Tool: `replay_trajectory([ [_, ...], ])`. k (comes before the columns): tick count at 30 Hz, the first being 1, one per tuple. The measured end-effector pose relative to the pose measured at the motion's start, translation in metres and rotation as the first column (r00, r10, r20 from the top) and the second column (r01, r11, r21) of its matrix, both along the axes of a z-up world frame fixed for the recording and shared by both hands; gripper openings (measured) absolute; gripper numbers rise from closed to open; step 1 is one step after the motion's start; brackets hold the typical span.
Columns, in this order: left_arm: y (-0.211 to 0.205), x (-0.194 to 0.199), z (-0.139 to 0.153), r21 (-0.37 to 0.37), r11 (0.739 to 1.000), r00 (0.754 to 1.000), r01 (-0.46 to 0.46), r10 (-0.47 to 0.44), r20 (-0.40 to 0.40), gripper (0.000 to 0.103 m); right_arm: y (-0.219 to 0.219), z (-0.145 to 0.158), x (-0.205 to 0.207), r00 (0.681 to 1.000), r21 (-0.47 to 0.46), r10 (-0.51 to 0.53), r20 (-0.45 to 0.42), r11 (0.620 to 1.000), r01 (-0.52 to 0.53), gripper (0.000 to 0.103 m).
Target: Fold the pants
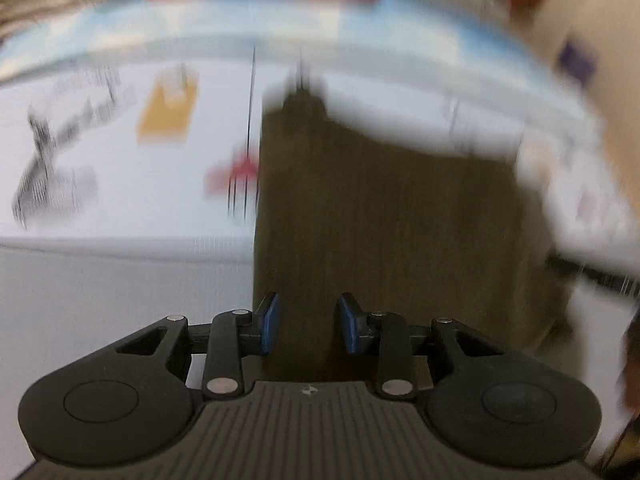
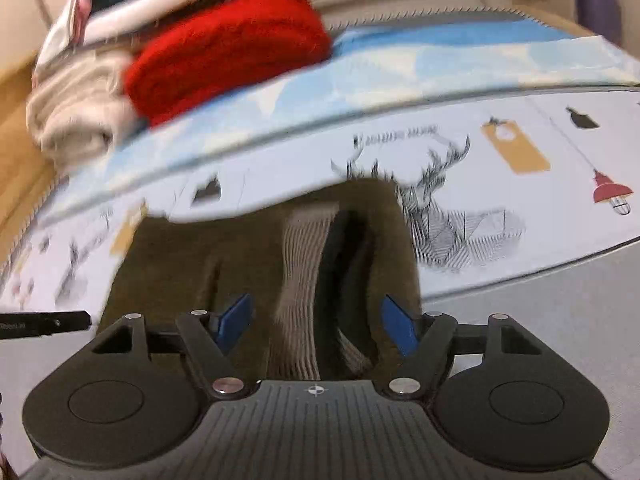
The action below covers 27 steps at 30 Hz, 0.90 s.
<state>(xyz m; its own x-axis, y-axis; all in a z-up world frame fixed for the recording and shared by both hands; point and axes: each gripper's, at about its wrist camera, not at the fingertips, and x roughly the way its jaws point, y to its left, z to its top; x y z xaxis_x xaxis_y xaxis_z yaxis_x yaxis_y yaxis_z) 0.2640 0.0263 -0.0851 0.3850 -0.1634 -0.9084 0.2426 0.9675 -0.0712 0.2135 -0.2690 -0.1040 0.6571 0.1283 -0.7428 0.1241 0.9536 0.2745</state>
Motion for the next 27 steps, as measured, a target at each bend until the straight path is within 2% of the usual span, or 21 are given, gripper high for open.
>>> replay_trajectory([
  [1,-0.001,-0.004,-0.002,0.029,1.0,1.0,0.009,-0.009,0.012,0.042,0.0,-0.007,-0.001,0.999,-0.009,-0.004,-0.048,1.0,0.004,0.08],
  [2,-0.001,-0.005,0.002,0.033,0.999,1.0,-0.001,0.0,0.031,0.045,-0.005,-0.01,-0.002,0.998,0.019,-0.021,-0.065,1.0,0.022,0.08],
  [4,0.003,-0.009,0.014,-0.013,1.0,0.997,-0.024,0.025,0.068,0.043,-0.012,-0.002,-0.006,0.997,0.073,-0.064,-0.031,0.995,0.066,0.078],
  [6,0.0,-0.012,0.018,-0.046,0.999,0.997,-0.005,0.009,0.078,0.043,-0.01,0.004,-0.01,0.999,0.039,-0.043,-0.001,0.998,0.043,0.078],
  [8,-0.009,-0.015,0.008,0.016,0.999,0.999,0.033,-0.034,0.026,0.047,-0.007,-0.006,-0.007,0.998,0.004,-0.016,-0.062,1.0,0.016,0.078],
  [10,-0.017,-0.024,0.008,0.094,0.993,0.994,0.075,-0.081,0.068,0.056,-0.013,-0.01,-0.011,0.995,0.061,-0.045,-0.085,0.997,0.05,0.082],
  [11,-0.017,-0.027,0.011,0.107,0.992,0.993,0.067,-0.077,0.086,0.057,-0.015,-0.008,-0.015,0.995,0.078,-0.064,-0.079,0.994,0.07,0.082],
  [13,-0.014,-0.035,0.024,0.102,0.994,0.991,0.035,-0.047,0.123,0.058,-0.014,0.009,-0.027,0.995,0.038,-0.093,-0.04,0.995,0.094,0.079],
  [15,-0.012,-0.048,0.042,0.099,0.995,0.983,-0.008,-0.011,0.185,0.07,-0.008,0.031,-0.042,0.995,-0.034,-0.091,0.04,0.995,0.092,0.078],
  [16,-0.013,-0.053,0.054,0.101,0.994,0.974,-0.028,0.005,0.228,0.077,-0.006,0.043,-0.05,0.993,-0.057,-0.081,0.086,0.995,0.086,0.078],
  [19,-0.014,-0.078,0.091,0.083,0.995,0.93,-0.051,0.017,0.368,0.085,0.0,0.079,-0.08,0.974,-0.104,-0.077,0.212,0.989,0.101,0.079],
  [22,-0.016,-0.118,0.124,0.075,0.996,0.867,-0.054,0.01,0.498,0.086,0.005,0.108,-0.115,0.946,-0.097,-0.097,0.31,0.986,0.133,0.087],
  [24,-0.021,-0.145,0.14,0.073,0.996,0.832,-0.052,0.002,0.555,0.086,0.01,0.12,-0.141,0.925,-0.105,-0.089,0.368,0.985,0.137,0.09],
  [27,-0.027,-0.184,0.148,0.062,0.997,0.798,-0.049,0.002,0.603,0.086,0.02,0.12,-0.175,0.908,-0.124,-0.068,0.413,0.984,0.13,0.092],
])
